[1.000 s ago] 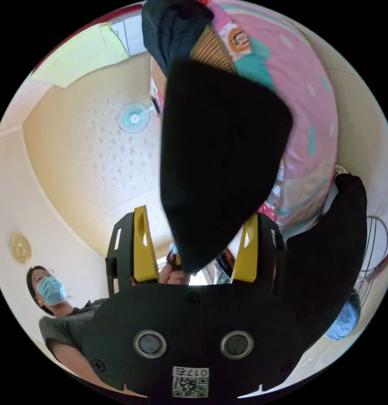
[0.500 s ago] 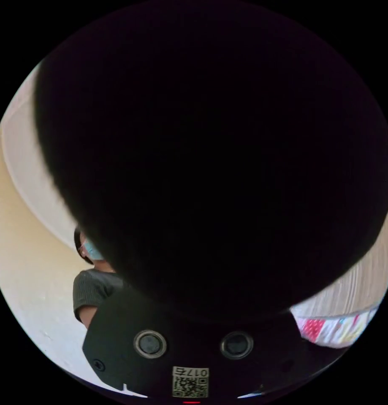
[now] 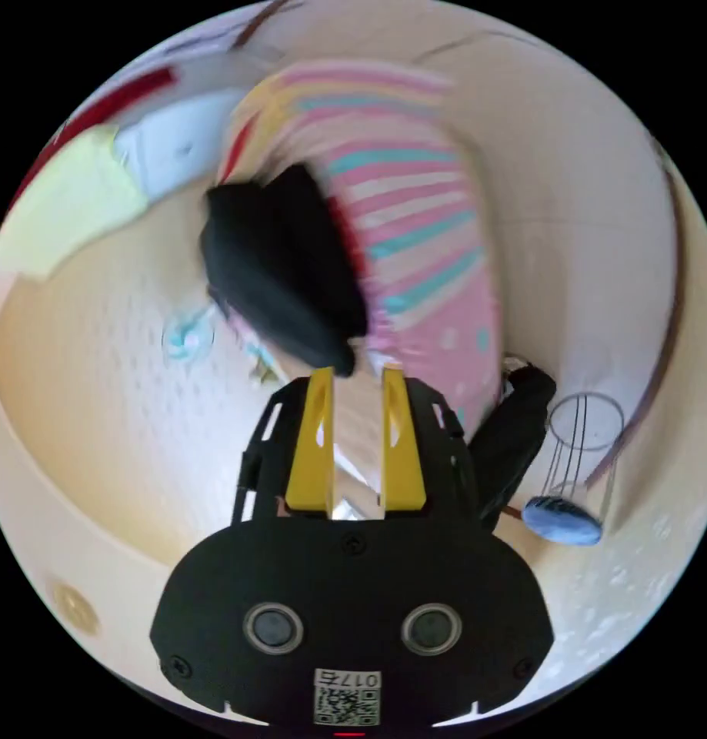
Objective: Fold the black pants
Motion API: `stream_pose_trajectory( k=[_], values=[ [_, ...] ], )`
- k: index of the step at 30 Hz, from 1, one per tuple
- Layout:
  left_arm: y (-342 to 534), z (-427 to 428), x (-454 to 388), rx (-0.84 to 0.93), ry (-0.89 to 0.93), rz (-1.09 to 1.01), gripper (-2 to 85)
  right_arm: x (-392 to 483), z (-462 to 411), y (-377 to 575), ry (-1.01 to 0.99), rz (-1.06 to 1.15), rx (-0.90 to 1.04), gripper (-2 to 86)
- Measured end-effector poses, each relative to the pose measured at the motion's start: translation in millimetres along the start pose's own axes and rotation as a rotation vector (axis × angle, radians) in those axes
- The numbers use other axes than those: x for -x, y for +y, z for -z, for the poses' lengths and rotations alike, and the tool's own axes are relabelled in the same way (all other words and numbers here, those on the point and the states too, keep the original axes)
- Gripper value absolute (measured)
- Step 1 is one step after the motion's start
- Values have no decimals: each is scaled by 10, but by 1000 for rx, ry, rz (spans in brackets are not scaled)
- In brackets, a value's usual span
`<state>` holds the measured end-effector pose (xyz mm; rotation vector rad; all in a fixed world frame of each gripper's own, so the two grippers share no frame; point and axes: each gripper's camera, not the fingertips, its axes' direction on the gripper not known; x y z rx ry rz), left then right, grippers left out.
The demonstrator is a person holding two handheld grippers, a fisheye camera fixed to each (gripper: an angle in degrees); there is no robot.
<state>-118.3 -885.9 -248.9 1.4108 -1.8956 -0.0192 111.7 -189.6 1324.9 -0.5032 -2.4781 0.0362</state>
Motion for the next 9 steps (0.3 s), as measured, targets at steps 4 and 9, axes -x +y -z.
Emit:
stream_pose_trajectory(
  k=[4, 9],
  values=[
    [1305, 604, 1529, -391, 357, 531, 78, -1317, 151, 719, -171, -248, -175, 19],
    [3681, 120, 2435, -875, 730, 1035, 45, -2490, -617, 1781, -194, -629, -112, 6]
  ],
)
